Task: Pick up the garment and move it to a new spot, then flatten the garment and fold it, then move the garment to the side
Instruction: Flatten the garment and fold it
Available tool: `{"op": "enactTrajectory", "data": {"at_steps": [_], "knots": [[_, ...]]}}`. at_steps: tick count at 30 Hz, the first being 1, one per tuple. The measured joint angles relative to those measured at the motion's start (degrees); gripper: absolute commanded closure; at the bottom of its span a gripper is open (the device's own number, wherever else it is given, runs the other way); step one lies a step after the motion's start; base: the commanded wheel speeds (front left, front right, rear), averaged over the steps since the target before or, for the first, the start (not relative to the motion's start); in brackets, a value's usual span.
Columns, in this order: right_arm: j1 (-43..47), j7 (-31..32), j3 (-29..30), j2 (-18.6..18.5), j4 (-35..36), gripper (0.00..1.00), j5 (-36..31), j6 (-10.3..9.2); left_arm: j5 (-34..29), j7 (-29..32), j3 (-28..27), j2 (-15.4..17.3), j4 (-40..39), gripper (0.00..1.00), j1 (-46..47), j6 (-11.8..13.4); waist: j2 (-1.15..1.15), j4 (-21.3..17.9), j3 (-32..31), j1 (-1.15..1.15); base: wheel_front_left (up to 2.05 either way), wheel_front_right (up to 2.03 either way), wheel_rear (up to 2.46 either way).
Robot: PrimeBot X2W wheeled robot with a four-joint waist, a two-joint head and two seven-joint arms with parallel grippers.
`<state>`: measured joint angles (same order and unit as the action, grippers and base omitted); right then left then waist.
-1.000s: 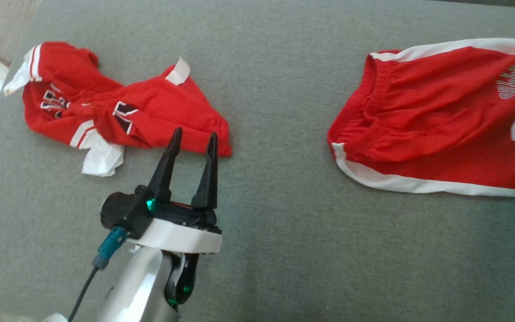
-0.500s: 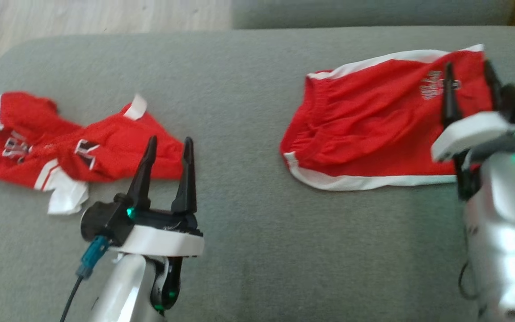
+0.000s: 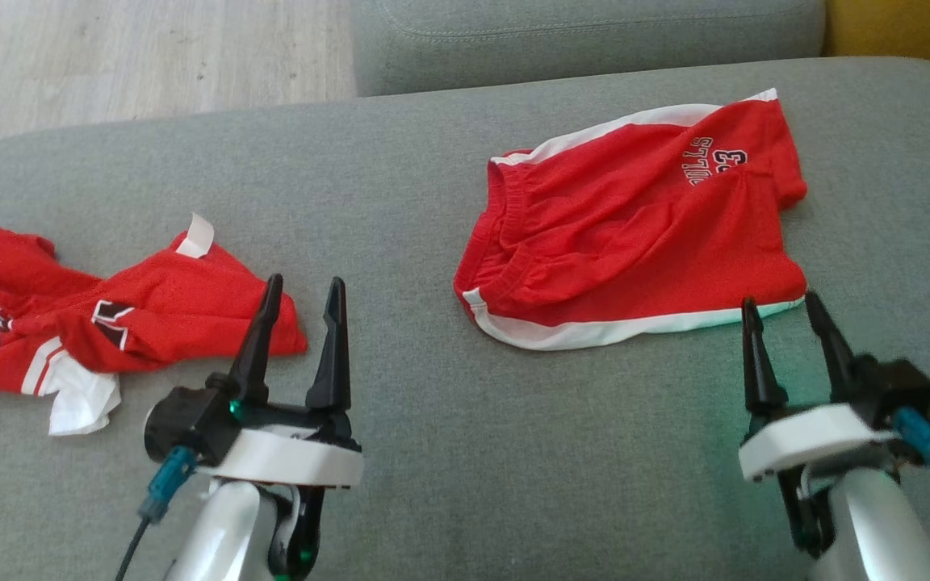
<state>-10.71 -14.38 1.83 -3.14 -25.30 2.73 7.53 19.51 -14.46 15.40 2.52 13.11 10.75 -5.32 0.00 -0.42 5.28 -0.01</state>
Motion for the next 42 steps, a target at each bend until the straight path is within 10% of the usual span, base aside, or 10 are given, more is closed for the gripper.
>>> {"op": "enactTrajectory", "data": {"at_steps": [12, 25, 40, 41, 42], "knots": [[2.66, 2.46, 2.49, 0.46, 1.20, 0.00, -0.67, 0.00, 0.00, 0.00, 0.53, 0.00, 1.34, 0.00, -0.46, -0.23, 0.00, -0.40, 1.31, 0.01, 0.00, 0.00, 0.00], [-9.32, 8.65, 18.37, 0.47, -10.83, 0.00, -4.43, 0.00, 0.00, 0.00, 2.25, 0.00, 1.30, 0.00, 3.10, -0.57, 0.00, 1.93, 7.06, 0.02, 0.00, 0.00, 0.00], [-17.17, 7.22, 20.93, 0.34, -23.69, 0.00, -9.40, 0.00, -0.01, 0.00, 2.34, 0.00, 1.40, 0.00, 4.28, -0.75, 0.00, 3.19, 8.75, 0.02, 0.00, 0.00, 0.00], [-17.56, 7.12, 20.94, 0.31, -24.24, 0.19, -9.49, 0.00, -0.01, 0.00, 2.33, 0.00, 1.42, 0.00, 4.28, -0.75, 0.00, 3.18, 8.74, 0.02, 0.00, 0.00, 0.00], [-17.94, 6.79, 20.95, 0.27, -24.85, 0.64, -9.77, 0.00, -0.01, 0.00, 2.32, 0.00, 1.43, 0.00, 4.28, -0.75, 0.00, 3.14, 8.72, 0.01, 0.00, 0.00, 0.00]]}}
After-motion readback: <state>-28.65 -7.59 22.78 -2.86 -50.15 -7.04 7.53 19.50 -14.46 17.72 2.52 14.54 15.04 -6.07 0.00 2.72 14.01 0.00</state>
